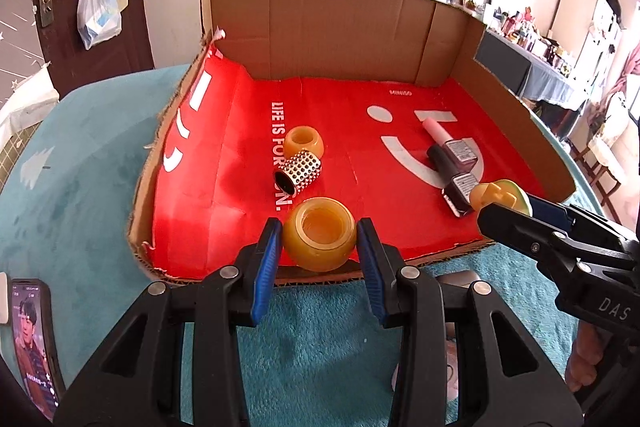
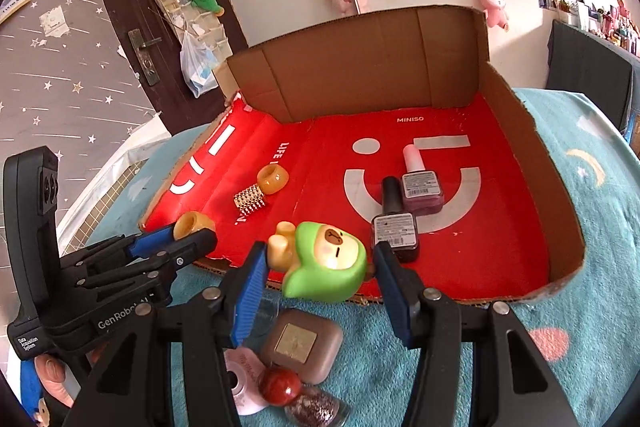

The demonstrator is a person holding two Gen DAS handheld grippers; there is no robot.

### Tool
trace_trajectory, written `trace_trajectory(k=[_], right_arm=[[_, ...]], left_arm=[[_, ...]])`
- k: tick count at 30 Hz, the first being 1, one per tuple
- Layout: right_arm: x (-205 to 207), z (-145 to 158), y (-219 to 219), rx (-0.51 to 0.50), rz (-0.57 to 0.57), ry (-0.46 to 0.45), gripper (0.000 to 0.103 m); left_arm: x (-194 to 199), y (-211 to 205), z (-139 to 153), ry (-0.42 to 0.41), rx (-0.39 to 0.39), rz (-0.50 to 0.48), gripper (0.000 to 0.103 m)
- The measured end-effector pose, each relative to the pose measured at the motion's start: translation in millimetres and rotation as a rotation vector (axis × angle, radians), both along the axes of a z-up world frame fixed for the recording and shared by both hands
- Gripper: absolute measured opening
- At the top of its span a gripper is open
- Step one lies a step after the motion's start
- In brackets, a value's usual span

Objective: Organize rigid objects
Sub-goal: 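Carry the orange cup with the left tool while the right tool carries the green frog toy into the box, then set the orange cup beside the other cup with the left tool while the right tool lowers the frog toy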

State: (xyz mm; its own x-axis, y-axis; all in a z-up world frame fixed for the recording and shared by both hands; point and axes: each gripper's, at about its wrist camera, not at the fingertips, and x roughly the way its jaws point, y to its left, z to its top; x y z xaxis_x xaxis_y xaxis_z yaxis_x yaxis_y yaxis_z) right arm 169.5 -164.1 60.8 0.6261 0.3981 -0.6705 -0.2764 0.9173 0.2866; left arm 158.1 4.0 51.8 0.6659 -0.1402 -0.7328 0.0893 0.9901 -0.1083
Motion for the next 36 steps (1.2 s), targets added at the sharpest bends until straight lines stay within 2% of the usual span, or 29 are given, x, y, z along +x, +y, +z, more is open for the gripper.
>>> trace_trajectory(k=[10,21,27,36], right_arm=[[16.0,-16.7,7.1,0.005,0.026,0.061,0.056],[27.9,-23.4,23.2,-0.038,0.055,0.063,0.056],[32.1,-29.9,24.0,-0.070,0.052,0.081,0.056],[44.7,-33.9,7.8,-0.069,0.004,0.108,0.056]], left_arm=[[18.2,2.2,-14.8,0.046,-0.007,0.005,0.036],[20.6,0.5,-14.6,0.040,0.019,-0.003,0.036],[16.5,-11.4,-4.2,-0.001,0.046,-0.046,0.036],[48.2,-3.2,-24.1,0.085,0.018,-0.035,0.036]])
